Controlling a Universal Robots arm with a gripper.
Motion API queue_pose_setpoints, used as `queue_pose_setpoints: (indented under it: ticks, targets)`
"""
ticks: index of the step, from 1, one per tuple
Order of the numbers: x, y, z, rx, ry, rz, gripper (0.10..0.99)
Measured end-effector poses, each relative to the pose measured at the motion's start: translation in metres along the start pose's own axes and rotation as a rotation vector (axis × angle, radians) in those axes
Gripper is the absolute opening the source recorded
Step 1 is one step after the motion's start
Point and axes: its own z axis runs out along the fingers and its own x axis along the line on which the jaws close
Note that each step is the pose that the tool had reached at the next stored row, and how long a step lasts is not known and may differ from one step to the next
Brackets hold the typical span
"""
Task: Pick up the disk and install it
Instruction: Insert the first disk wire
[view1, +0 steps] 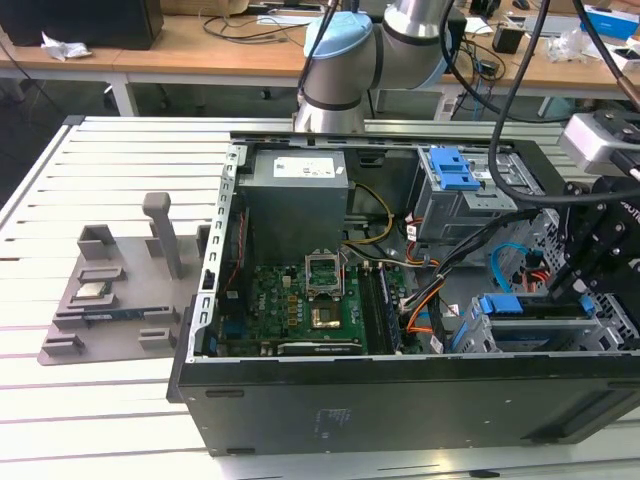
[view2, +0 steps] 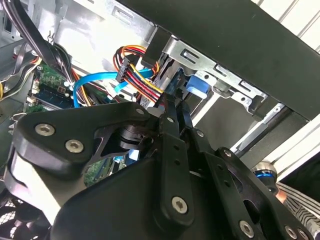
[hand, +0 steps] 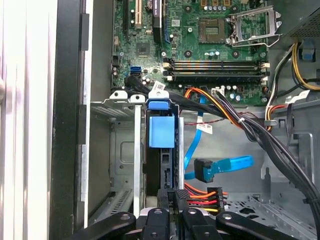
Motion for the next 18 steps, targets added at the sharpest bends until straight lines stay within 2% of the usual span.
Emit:
queue_pose_setpoints:
  ticks: [9, 10, 11, 13, 14, 16, 18]
  targets:
    - [0.0, -0.0001, 0.0034, 0.0, -0.0012, 0.0, 0.169]
    - [0.0, -0.0001, 0.0034, 0.0, -0.001, 0.0, 0.18]
    - [0.0, -0.0001, 0.0032, 0.0, -0.0004, 0.0, 0.243]
    - [0.0001, 0.0, 0.0027, 0.0, -0.0002, 0.0, 0.243]
    - [0.0001, 0.0001, 0.0011, 0.0, 0.0, 0.0, 0.243]
    - [-0.0007, 0.0013, -0.0127, 0.0, -0.0002, 0.0, 0.243]
    - [-0.0036, 0.0018, -0.0191, 0.0, -0.0003, 0.0, 0.243]
